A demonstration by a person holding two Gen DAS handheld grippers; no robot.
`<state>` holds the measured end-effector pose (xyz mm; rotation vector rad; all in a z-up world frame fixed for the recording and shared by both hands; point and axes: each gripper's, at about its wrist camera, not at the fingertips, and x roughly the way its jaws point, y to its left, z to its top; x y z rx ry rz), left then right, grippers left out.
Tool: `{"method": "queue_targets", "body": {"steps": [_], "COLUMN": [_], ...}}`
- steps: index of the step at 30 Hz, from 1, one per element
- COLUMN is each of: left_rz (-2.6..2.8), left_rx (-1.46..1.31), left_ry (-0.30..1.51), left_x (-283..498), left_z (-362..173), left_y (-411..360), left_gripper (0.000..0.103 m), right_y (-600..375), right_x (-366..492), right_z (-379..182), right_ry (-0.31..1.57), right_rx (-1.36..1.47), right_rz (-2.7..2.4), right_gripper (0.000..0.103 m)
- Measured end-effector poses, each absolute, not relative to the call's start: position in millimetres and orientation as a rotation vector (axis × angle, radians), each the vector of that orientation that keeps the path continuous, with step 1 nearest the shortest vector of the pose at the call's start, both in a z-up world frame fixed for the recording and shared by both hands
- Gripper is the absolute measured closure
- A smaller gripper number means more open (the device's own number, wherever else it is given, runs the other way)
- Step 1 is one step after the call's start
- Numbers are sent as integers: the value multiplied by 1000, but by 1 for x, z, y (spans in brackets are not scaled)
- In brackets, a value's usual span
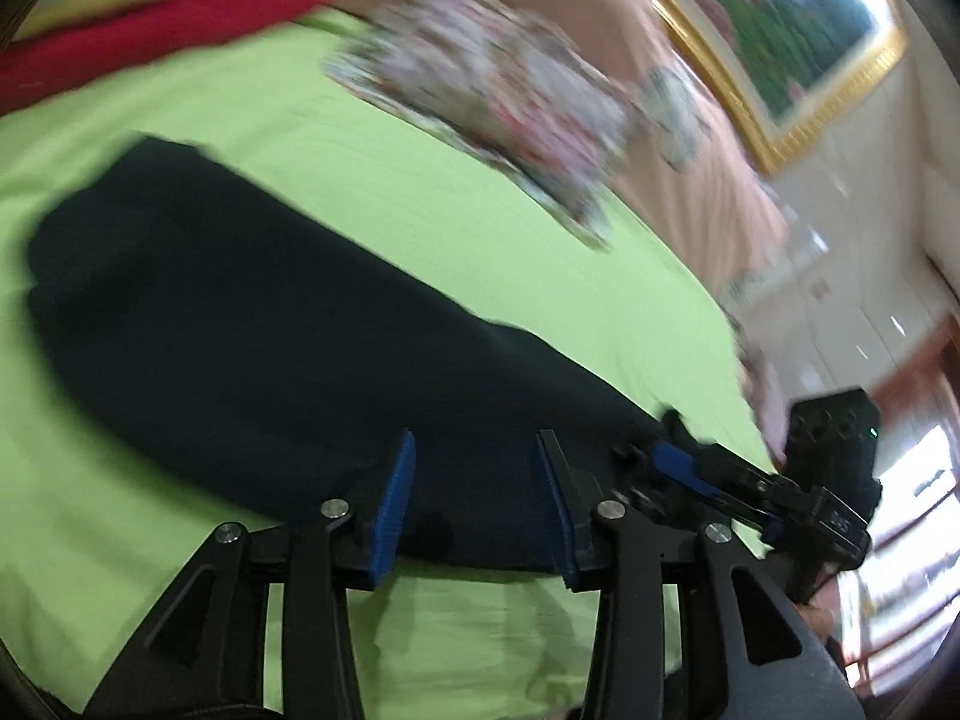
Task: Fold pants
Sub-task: 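Open both grippers and release the folded pants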
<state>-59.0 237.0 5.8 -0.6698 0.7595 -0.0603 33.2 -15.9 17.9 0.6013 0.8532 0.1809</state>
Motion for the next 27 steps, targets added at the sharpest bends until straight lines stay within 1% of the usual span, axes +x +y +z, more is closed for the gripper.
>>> {"method": "queue_targets", "body": {"steps": [7,8,9,11,13,15,19,27], "left_rz": [100,118,144,207,237,253,269,270], "left_rx": [-772,-780,-785,-787,-801,-814,-859,-967], "left_ry": [709,707,706,699,694,695,705,720], "left_x": [-101,-105,-109,-120,-124,-126,-128,-112], "left_z": [4,3,2,1,0,0,-8,-27], "left_y": [287,293,298,308,317,321,334,349], "left_gripper": [62,59,54,50,49,49,46,46], "right_y": [8,11,15,24,31,39,50,79], "right_x": [71,76,81,93,104,116,138,194], "right_z": [14,13,12,10,9,9,8,3], "right_ry": [891,897,903,917,931,944,965,1029], "right_rx": [557,552,546,528,512,493,450,347], "right_rz": [258,271,282,303,324,340,374,443], "right_gripper": [50,50,49,49,49,49,46,45]}}
